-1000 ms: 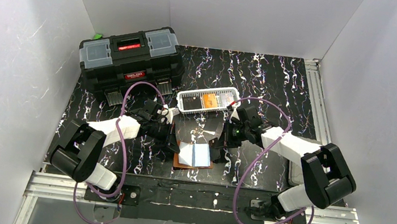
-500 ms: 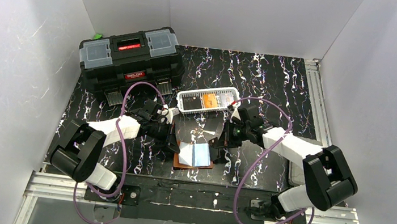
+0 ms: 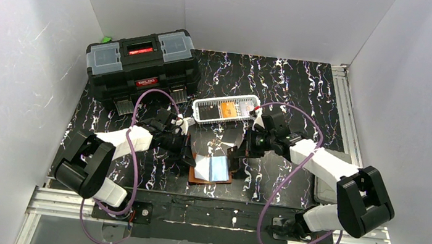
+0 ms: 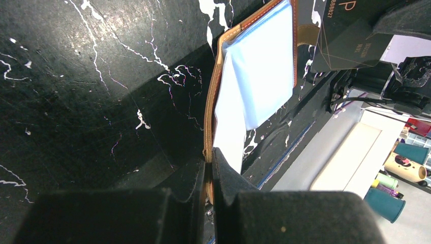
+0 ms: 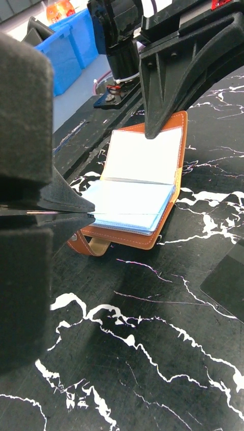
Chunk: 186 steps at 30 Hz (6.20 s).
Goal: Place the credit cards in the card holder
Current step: Turn over the card slot in the card holder.
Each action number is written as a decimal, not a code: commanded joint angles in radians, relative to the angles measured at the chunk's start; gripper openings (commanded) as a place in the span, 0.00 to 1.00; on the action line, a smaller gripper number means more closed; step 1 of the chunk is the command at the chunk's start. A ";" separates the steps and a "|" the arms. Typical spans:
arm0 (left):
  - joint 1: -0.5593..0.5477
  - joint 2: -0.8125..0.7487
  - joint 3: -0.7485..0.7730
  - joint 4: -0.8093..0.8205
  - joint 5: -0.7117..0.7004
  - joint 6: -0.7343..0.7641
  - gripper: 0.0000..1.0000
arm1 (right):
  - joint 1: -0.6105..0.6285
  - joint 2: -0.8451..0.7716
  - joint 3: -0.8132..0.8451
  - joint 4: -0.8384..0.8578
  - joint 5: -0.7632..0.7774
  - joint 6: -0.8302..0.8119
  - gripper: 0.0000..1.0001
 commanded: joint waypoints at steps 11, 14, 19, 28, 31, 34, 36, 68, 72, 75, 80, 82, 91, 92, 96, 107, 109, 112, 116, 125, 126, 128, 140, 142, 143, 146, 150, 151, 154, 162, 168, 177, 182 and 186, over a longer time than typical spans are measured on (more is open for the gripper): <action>-0.006 -0.030 0.002 -0.017 0.012 0.002 0.00 | 0.018 0.062 -0.006 0.099 -0.024 0.037 0.01; -0.006 -0.032 0.001 -0.019 0.013 0.001 0.00 | 0.020 0.066 -0.012 0.100 -0.018 0.032 0.01; -0.006 -0.034 -0.001 -0.017 0.015 0.001 0.00 | 0.025 0.082 -0.021 0.103 -0.005 0.022 0.01; -0.006 -0.037 -0.004 -0.014 0.015 -0.001 0.00 | 0.026 0.079 -0.009 0.069 0.021 -0.011 0.01; -0.006 -0.036 -0.007 -0.012 0.016 -0.001 0.00 | 0.026 0.076 -0.005 0.062 0.024 -0.019 0.01; -0.005 -0.036 -0.008 -0.012 0.017 -0.003 0.00 | 0.026 0.074 -0.003 0.052 0.022 -0.029 0.01; -0.006 -0.037 -0.008 -0.011 0.017 -0.003 0.00 | 0.026 0.071 -0.001 0.047 0.024 -0.033 0.01; -0.007 -0.041 -0.013 -0.004 0.021 -0.009 0.00 | 0.026 0.063 0.004 0.039 0.013 -0.030 0.01; -0.007 -0.041 -0.014 -0.003 0.020 -0.009 0.00 | 0.026 0.065 -0.003 0.044 0.010 -0.028 0.01; -0.007 -0.041 -0.014 -0.004 0.020 -0.009 0.00 | 0.026 0.066 -0.008 0.047 0.009 -0.024 0.01; -0.007 -0.040 -0.011 0.000 0.021 -0.010 0.00 | 0.026 0.070 -0.019 0.071 -0.019 -0.001 0.01; -0.007 -0.039 -0.011 0.000 0.021 -0.011 0.00 | 0.028 0.071 -0.027 0.097 -0.040 0.019 0.01; -0.008 -0.036 -0.007 -0.001 0.021 -0.010 0.00 | 0.048 0.102 -0.046 0.145 -0.062 0.062 0.01; -0.007 -0.037 -0.007 0.000 0.021 -0.010 0.00 | 0.048 0.100 -0.047 0.146 -0.060 0.062 0.01; -0.009 -0.035 -0.007 0.000 0.022 -0.012 0.00 | 0.048 0.102 -0.049 0.149 -0.055 0.065 0.01; -0.009 -0.039 -0.013 0.006 0.024 -0.010 0.06 | 0.063 0.187 -0.045 0.224 -0.086 0.098 0.01; -0.008 -0.040 -0.013 0.005 0.022 -0.011 0.15 | 0.074 0.203 -0.029 0.223 -0.090 0.098 0.01; -0.009 -0.039 -0.016 0.007 0.021 -0.015 0.25 | 0.088 0.219 -0.013 0.224 -0.094 0.097 0.01; -0.009 -0.037 -0.019 0.020 0.023 -0.030 0.32 | 0.094 0.222 0.000 0.224 -0.097 0.094 0.01; -0.009 -0.025 -0.027 0.023 0.003 -0.052 0.37 | 0.121 0.232 0.055 0.223 -0.122 0.096 0.01; -0.009 -0.025 -0.029 0.026 0.004 -0.053 0.37 | 0.124 0.235 0.059 0.224 -0.127 0.095 0.01; -0.009 -0.026 -0.035 0.032 0.006 -0.053 0.37 | 0.129 0.245 0.065 0.224 -0.136 0.094 0.01; -0.012 -0.009 -0.050 0.051 -0.020 -0.078 0.62 | 0.144 0.325 0.108 0.267 -0.180 0.097 0.01; -0.017 -0.003 -0.060 0.074 -0.015 -0.085 0.63 | 0.144 0.330 0.114 0.269 -0.182 0.097 0.01; -0.023 0.000 -0.062 0.080 -0.017 -0.087 0.63 | 0.144 0.331 0.119 0.269 -0.183 0.097 0.01; -0.054 0.017 -0.057 0.082 -0.036 -0.084 0.61 | 0.146 0.337 0.141 0.269 -0.190 0.097 0.01; -0.108 0.043 -0.028 0.063 -0.094 -0.055 0.53 | 0.152 0.345 0.164 0.270 -0.204 0.102 0.01; -0.115 0.049 -0.026 0.059 -0.107 -0.049 0.52 | 0.153 0.348 0.168 0.268 -0.205 0.100 0.01; -0.125 0.055 -0.025 0.036 -0.138 -0.009 0.48 | 0.152 0.353 0.164 0.269 -0.209 0.100 0.01; -0.146 0.066 -0.014 0.006 -0.204 0.053 0.36 | 0.151 0.348 0.159 0.263 -0.201 0.100 0.01; -0.146 0.044 -0.029 -0.009 -0.205 0.057 0.19 | 0.100 0.231 0.111 0.177 -0.136 0.056 0.01; -0.146 0.030 -0.036 -0.004 -0.195 0.043 0.15 | 0.054 0.124 -0.011 0.167 -0.131 0.060 0.01; -0.146 0.025 -0.041 -0.004 -0.195 0.035 0.15 | 0.054 0.113 -0.041 0.177 -0.134 0.070 0.01; -0.146 0.023 -0.043 -0.001 -0.189 0.028 0.14 | 0.054 0.105 -0.054 0.169 -0.126 0.063 0.01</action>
